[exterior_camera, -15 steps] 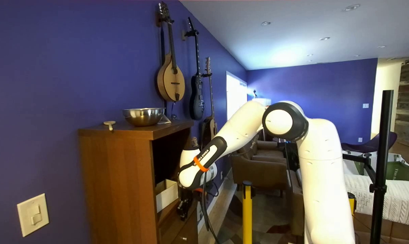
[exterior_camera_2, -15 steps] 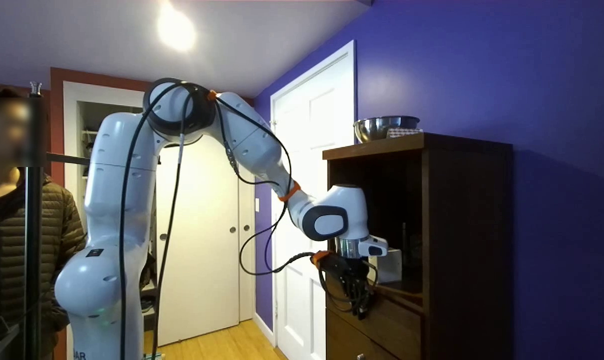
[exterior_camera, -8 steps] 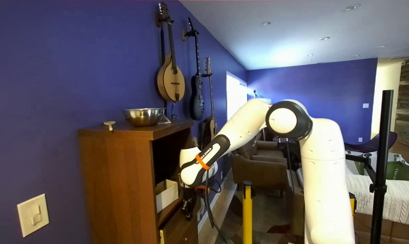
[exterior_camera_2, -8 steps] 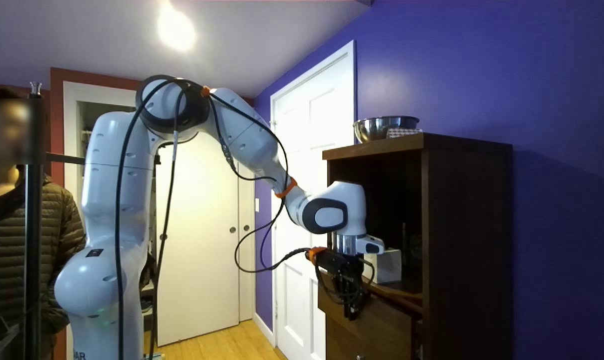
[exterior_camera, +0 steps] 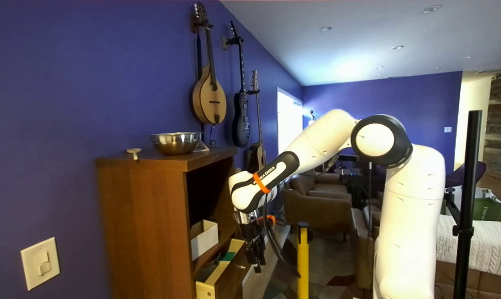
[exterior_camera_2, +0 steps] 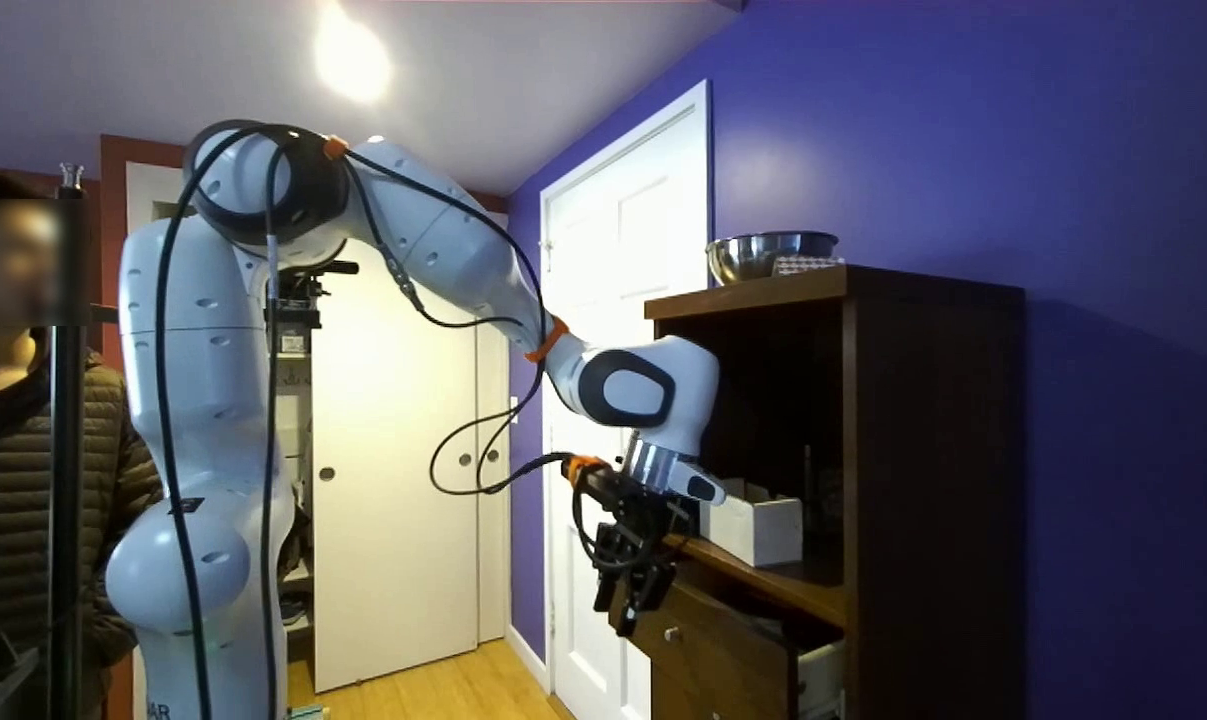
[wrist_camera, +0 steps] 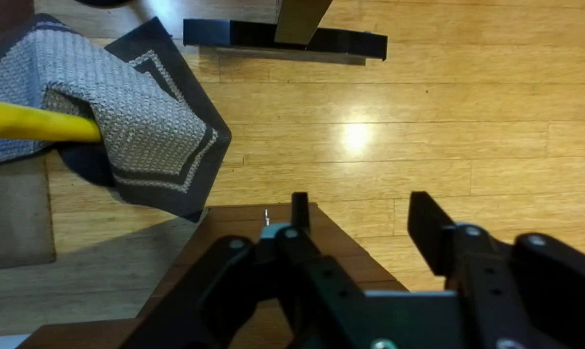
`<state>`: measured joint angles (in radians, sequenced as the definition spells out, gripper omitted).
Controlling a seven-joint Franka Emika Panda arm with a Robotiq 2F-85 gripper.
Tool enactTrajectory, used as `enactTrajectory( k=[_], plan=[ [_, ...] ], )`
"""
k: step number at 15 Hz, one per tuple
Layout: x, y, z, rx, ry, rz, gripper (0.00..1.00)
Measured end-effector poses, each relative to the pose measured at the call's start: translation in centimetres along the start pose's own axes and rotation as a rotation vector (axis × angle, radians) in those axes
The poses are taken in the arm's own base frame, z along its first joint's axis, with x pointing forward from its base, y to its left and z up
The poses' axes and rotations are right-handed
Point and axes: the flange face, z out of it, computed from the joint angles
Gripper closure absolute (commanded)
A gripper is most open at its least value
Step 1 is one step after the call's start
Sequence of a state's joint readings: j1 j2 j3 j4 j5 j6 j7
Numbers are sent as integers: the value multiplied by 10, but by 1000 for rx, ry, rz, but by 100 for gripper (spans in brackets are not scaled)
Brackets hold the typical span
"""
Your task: Pull the topmost drawer fully open
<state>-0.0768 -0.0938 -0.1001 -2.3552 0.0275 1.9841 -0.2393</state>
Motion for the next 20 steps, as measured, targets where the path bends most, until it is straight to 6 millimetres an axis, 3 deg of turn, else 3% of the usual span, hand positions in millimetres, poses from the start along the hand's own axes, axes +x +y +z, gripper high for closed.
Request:
enactTrajectory(
  k=[2, 6, 9, 12, 16, 18, 20],
  plan=[
    [-15, -1, -17, 10, 14, 5, 1],
    [-36, -7, -70, -15, 197, -1, 0],
    [-32, -17, -98, -63, 379, -24, 0],
    [-12, -27, -90, -92, 470, -47, 0],
    [23, -25, -47, -102, 464, -40, 0],
    [33, -23, -31, -94, 421, -27, 0],
    [35, -23, -29, -80, 367, -6, 0]
  ],
)
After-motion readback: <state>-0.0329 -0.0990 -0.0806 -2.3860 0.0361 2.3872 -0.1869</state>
